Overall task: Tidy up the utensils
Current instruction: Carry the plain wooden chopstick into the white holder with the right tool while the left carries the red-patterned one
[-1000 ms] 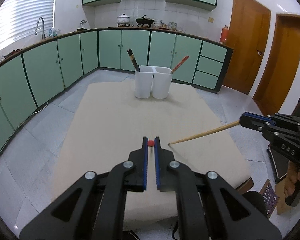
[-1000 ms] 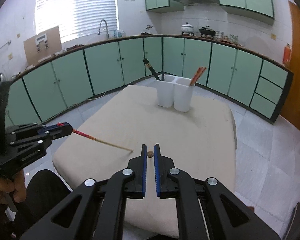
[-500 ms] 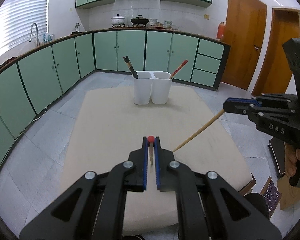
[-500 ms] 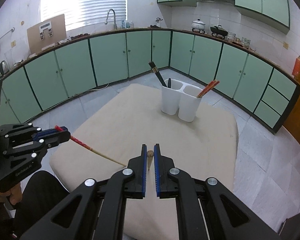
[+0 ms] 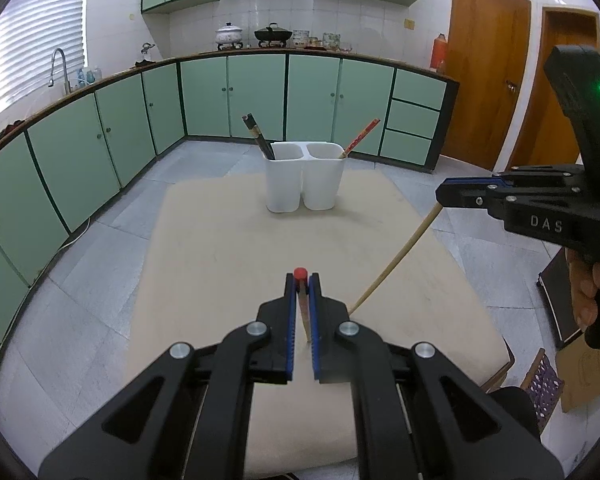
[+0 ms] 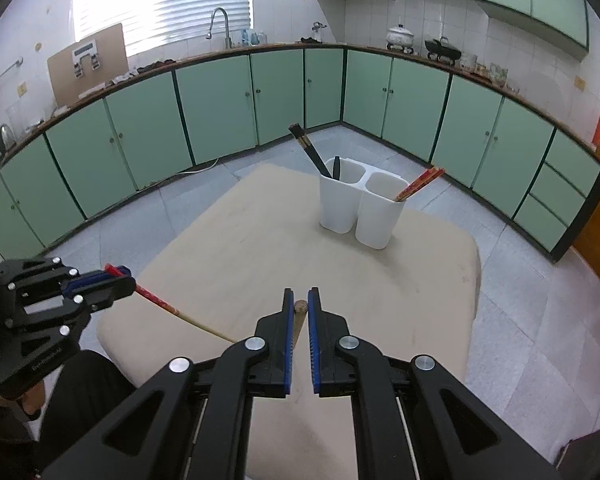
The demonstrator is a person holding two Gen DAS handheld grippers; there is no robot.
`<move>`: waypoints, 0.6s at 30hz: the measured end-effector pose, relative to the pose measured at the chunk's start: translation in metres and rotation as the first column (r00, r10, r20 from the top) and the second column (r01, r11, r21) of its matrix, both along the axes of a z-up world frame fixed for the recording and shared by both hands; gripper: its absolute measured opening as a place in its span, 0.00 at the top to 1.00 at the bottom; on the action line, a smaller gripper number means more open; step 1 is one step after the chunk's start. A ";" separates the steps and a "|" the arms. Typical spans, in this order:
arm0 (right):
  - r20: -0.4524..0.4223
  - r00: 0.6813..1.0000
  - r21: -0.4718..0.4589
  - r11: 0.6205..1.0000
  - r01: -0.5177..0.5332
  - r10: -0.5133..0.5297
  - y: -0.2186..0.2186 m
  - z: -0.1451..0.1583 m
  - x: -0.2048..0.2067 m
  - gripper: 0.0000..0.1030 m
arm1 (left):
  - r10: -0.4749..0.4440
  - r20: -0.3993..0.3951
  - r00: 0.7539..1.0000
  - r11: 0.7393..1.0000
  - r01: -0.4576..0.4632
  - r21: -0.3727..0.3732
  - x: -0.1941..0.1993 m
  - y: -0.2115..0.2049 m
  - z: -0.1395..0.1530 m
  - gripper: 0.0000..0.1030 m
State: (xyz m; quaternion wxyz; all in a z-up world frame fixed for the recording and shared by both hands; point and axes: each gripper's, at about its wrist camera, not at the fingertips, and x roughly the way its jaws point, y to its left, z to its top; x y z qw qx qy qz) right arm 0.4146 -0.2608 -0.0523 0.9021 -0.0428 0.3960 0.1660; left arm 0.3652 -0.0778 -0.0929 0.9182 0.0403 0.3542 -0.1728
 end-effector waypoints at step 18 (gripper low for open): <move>-0.089 0.996 -0.011 1.000 0.018 -0.019 -0.006 0.032 0.046 0.94 | -0.040 -0.088 0.995 0.999 0.040 -0.002 0.073 0.004 0.036 0.95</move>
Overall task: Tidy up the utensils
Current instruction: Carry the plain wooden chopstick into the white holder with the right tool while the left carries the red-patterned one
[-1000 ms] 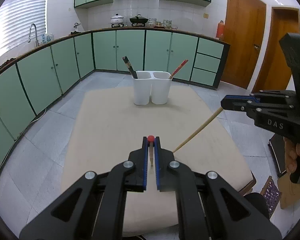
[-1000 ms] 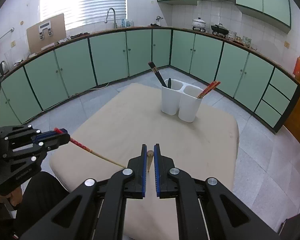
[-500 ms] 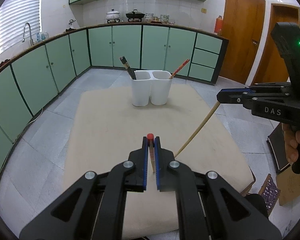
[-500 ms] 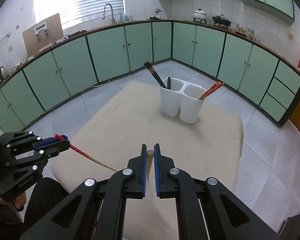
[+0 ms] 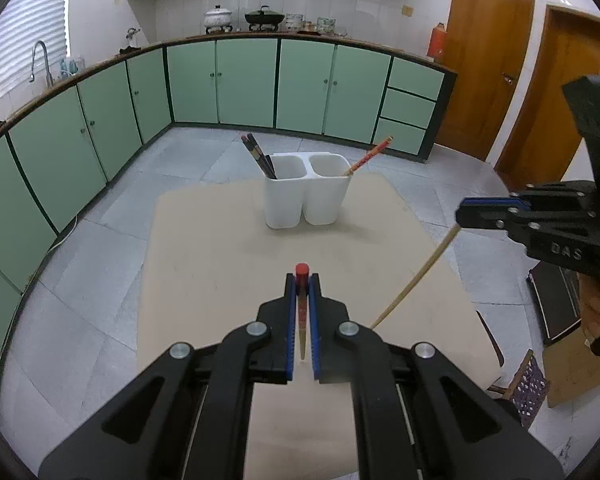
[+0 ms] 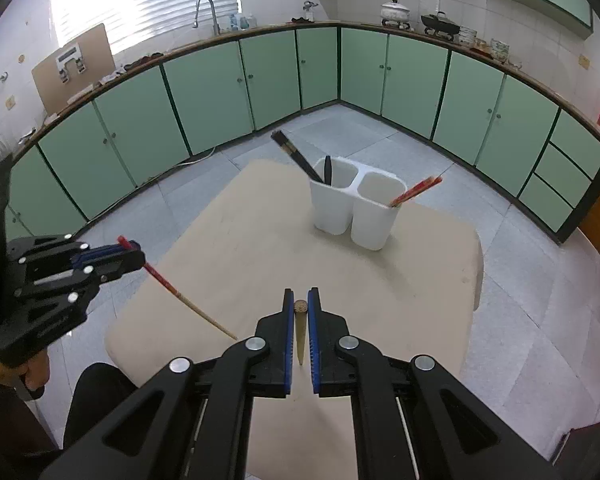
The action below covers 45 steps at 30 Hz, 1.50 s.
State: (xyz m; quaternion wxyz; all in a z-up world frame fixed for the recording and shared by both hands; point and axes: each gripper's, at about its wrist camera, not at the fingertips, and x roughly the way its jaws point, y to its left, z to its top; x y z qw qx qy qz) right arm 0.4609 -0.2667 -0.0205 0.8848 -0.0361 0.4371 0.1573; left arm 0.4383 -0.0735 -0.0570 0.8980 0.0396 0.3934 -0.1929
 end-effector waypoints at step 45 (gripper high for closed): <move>0.077 0.967 0.058 0.970 0.238 -0.242 -0.055 0.035 0.239 0.94 | 0.108 0.020 0.994 0.991 -0.106 -0.083 0.273 -0.072 0.017 0.95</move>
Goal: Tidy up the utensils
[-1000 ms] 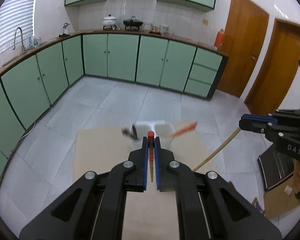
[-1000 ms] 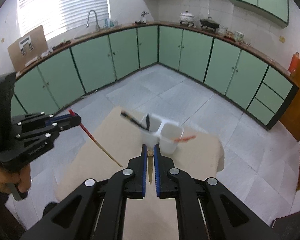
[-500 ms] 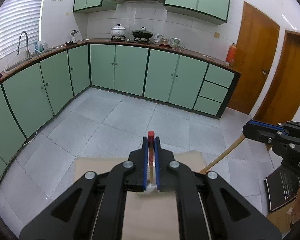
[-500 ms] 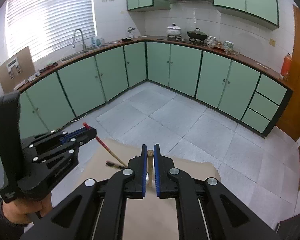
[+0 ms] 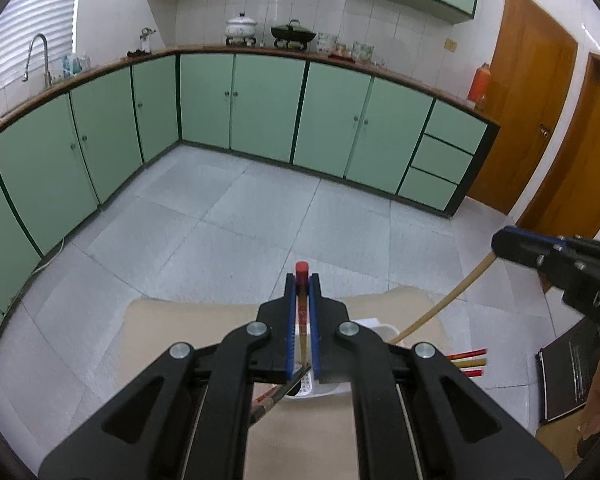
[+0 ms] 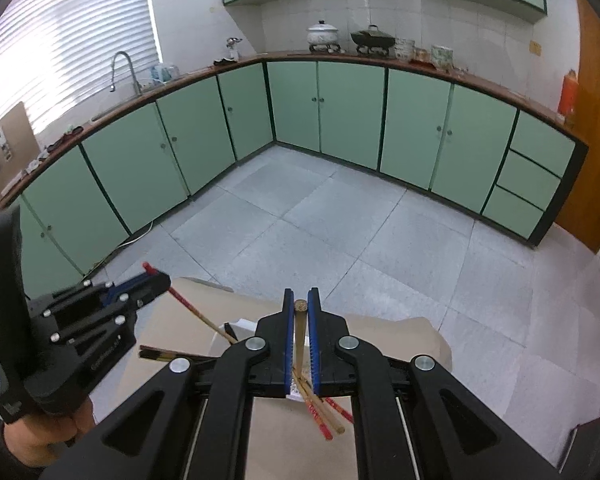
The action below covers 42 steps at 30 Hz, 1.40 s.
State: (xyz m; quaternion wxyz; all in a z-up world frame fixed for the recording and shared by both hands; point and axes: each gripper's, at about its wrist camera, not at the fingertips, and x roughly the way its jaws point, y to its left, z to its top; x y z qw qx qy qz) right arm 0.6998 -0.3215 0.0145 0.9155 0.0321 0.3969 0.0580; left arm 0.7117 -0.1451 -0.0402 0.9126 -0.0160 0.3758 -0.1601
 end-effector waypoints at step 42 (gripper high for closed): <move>0.215 0.966 -0.058 0.985 0.160 -0.144 0.001 -0.093 -0.210 0.06 | 0.101 0.067 0.993 0.992 -0.106 0.075 -0.188 0.091 -0.040 0.07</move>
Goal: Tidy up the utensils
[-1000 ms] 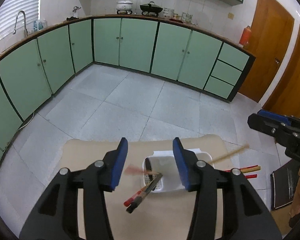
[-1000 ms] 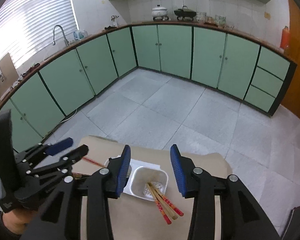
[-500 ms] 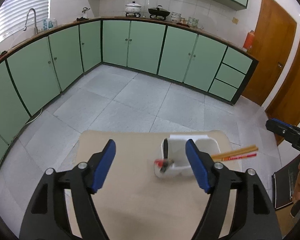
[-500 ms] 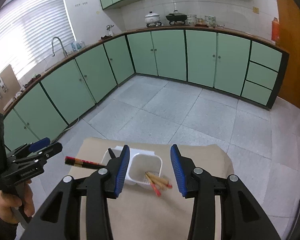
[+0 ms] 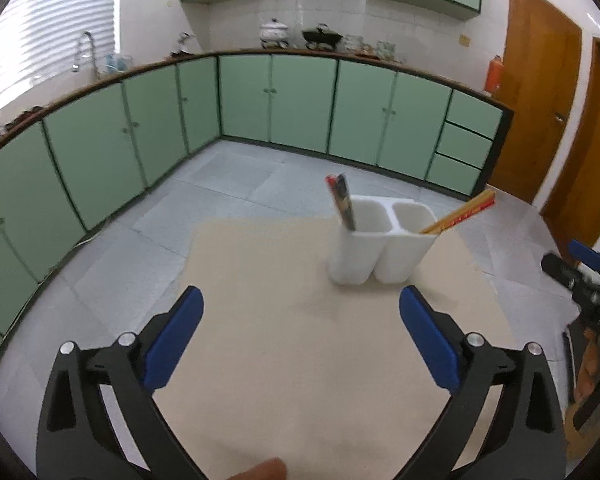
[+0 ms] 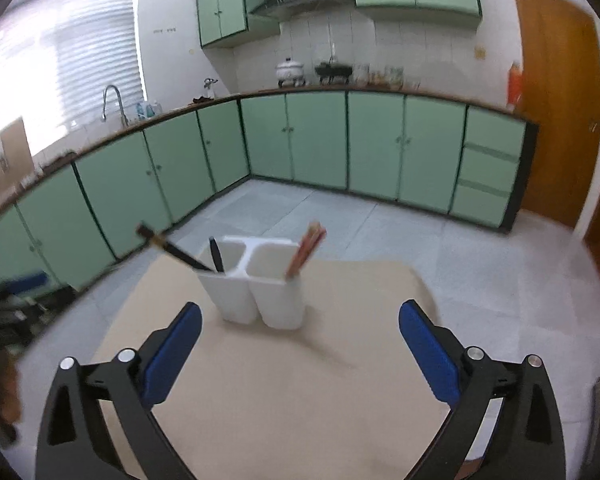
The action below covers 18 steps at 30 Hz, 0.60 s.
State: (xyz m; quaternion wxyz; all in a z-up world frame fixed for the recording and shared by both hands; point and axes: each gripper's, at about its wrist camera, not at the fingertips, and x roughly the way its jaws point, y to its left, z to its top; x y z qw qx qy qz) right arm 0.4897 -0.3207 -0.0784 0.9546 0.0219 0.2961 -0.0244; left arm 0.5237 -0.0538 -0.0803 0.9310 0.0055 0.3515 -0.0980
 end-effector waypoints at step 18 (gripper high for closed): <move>0.119 0.992 0.021 0.999 0.044 -0.046 0.063 0.045 -0.242 0.06 | 0.056 0.156 0.986 0.998 -0.053 -0.019 -0.256 0.046 0.038 0.05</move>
